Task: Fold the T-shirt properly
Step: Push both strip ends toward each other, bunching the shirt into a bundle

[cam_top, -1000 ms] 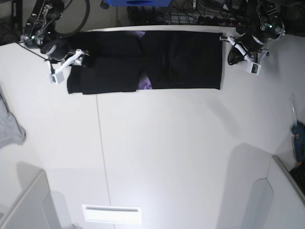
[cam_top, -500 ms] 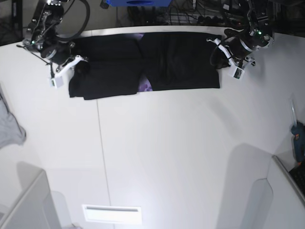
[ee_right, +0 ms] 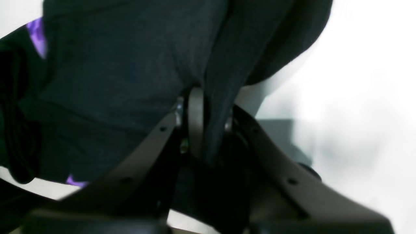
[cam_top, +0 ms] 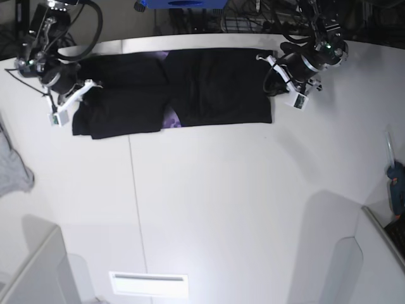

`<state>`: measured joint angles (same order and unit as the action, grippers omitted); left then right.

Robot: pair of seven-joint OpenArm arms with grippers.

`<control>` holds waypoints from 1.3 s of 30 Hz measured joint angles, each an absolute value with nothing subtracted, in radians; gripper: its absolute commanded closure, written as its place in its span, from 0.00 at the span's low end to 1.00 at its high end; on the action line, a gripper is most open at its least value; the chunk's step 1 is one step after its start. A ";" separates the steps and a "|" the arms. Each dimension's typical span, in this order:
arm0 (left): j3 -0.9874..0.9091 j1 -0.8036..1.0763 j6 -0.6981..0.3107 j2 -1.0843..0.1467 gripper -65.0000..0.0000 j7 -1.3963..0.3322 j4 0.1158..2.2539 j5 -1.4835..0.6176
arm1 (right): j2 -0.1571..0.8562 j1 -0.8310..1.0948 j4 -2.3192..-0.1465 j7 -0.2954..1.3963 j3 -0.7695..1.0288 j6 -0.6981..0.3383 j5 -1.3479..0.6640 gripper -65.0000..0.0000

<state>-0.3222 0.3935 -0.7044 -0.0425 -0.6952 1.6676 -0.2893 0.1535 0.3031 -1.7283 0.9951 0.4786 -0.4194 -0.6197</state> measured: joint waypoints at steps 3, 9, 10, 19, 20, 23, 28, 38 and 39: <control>-0.249 0.389 -0.660 -0.044 1.00 -0.696 1.671 -0.287 | 0.149 0.310 -1.759 0.998 0.478 -0.419 -0.617 1.00; -0.143 0.370 -0.576 -0.041 1.00 -0.705 1.673 -0.288 | 0.148 0.313 -1.851 1.031 0.478 -0.419 -0.613 1.00; -0.139 0.368 -0.575 -0.040 1.00 -0.711 1.673 -0.288 | 0.147 0.316 -1.868 1.032 0.478 -0.419 -0.618 1.00; -0.132 0.332 -0.576 -0.036 1.00 -0.730 1.664 -0.280 | 0.121 0.333 -1.977 1.083 0.477 -0.419 -0.621 1.00; -0.131 0.330 -0.576 -0.036 1.00 -0.731 1.666 -0.280 | 0.111 0.331 -1.982 1.095 0.477 -0.419 -0.621 1.00; -0.130 0.313 -0.576 -0.036 1.00 -0.745 1.664 -0.268 | 0.104 0.331 -1.987 1.097 0.450 -0.419 -0.614 1.00; -0.130 0.310 -0.576 -0.036 1.00 -0.745 1.664 -0.266 | 0.078 0.328 -1.990 1.097 0.366 -0.419 -0.621 1.00; -0.129 0.296 -0.575 -0.036 1.00 -0.745 1.656 -0.264 | 0.016 0.331 -1.996 1.097 0.259 -0.420 -0.624 1.00; -0.129 0.295 -0.575 -0.036 1.00 -0.745 1.656 -0.265 | 0.013 0.331 -1.996 1.098 0.252 -0.419 -0.634 1.00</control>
